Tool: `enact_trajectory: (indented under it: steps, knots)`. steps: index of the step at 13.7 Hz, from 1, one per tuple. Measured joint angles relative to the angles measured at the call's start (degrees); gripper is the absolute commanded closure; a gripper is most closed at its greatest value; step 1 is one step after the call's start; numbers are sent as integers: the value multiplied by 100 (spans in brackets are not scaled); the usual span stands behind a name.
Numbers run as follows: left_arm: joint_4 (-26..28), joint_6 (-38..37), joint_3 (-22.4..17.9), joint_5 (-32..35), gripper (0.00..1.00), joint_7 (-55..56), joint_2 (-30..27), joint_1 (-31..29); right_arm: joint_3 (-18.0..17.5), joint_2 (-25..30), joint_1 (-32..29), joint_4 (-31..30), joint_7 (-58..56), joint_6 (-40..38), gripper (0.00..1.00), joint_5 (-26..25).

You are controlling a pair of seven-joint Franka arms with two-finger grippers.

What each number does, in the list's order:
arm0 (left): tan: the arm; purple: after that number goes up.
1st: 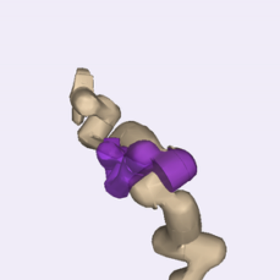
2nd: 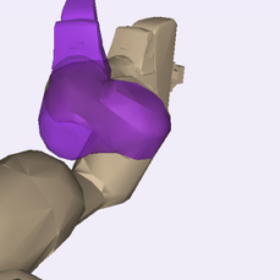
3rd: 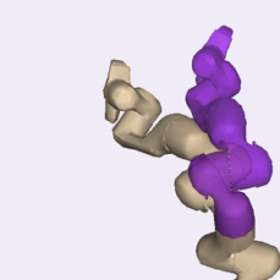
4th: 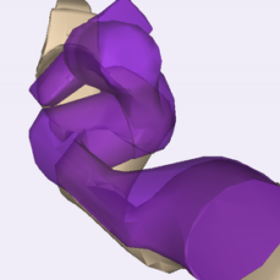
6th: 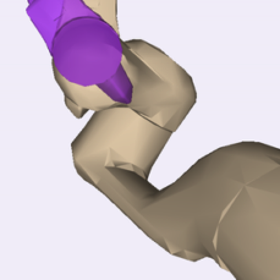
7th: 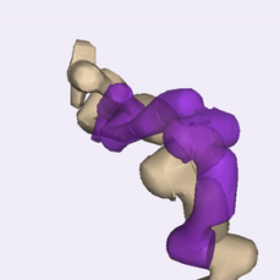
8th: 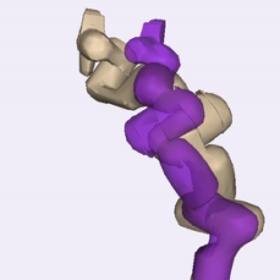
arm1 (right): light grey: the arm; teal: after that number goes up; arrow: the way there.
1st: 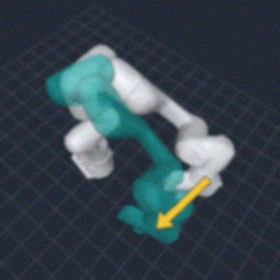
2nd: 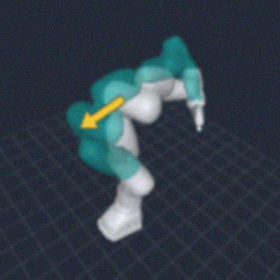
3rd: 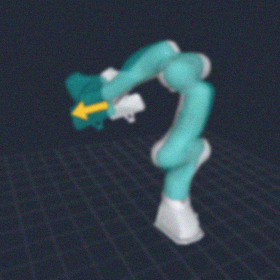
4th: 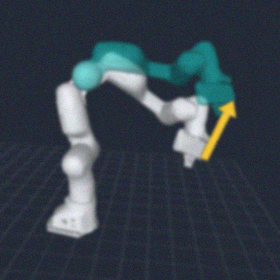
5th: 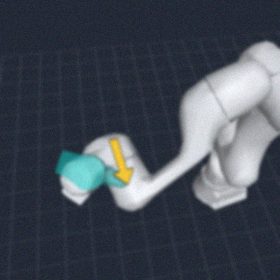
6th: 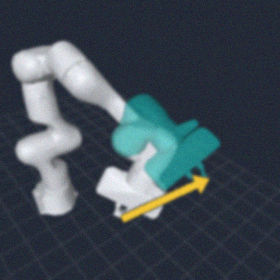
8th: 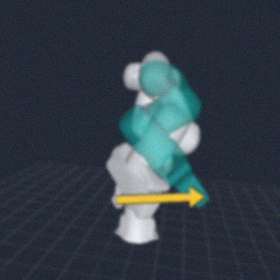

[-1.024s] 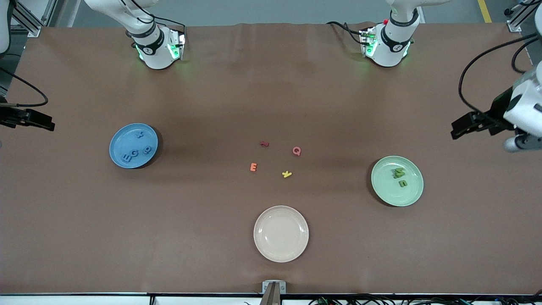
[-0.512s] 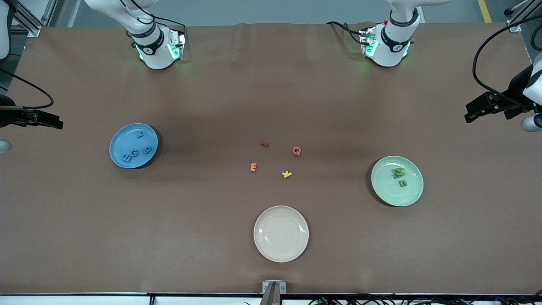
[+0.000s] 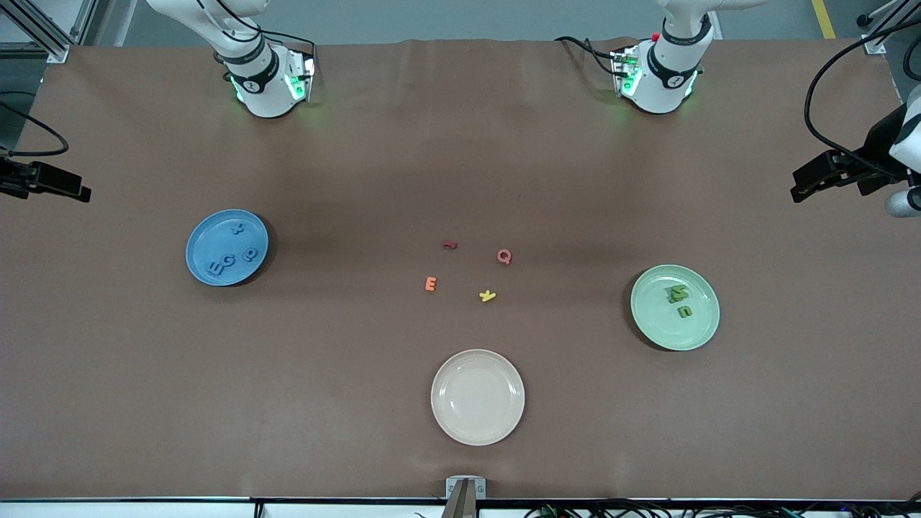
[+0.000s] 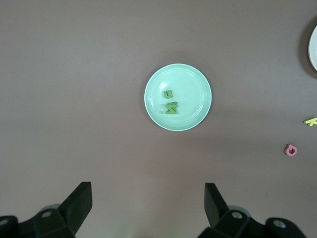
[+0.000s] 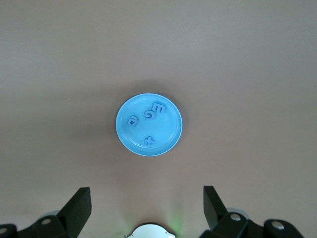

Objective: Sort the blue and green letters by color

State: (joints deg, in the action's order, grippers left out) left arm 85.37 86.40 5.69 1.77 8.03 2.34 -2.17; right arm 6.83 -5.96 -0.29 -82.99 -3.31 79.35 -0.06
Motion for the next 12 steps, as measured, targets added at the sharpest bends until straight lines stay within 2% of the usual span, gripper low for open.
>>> enact_trajectory:
  steps: [12]
  knots:
    - [0, 26, 1, 0, 0, 0, -9, -1, -99, 34, 18, -6, -4, 379, 0, 2]
